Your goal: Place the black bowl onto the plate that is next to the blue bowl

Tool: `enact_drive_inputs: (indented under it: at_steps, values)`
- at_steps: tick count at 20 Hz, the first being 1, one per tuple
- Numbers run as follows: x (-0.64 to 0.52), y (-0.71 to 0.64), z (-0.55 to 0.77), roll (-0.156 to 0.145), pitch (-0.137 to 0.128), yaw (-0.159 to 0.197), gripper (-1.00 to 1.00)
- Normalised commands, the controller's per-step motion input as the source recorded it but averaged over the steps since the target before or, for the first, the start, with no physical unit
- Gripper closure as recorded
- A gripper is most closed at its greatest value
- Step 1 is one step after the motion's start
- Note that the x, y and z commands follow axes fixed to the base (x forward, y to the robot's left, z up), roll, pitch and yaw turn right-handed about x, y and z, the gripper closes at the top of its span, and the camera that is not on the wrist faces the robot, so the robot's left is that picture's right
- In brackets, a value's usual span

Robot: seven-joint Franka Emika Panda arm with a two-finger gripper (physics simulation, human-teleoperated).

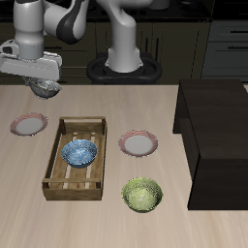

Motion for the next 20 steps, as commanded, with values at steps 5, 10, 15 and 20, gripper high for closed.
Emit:
enact_drive_inputs:
  at_steps: [5, 10, 15, 20]
  values:
    - [0.05, -0.17, -0.09, -0.044, 0.004, -0.006, 1.0]
    - [0.06, -0.07, -0.16, -0.033, 0.02, -0.005, 1.0]
    - [0.0, -0.09, -0.28, -0.028, 0.033, -0.024, 1.0]
    - [-0.01, -0.07, -0.25, -0.041, 0.031, -0.017, 1.0]
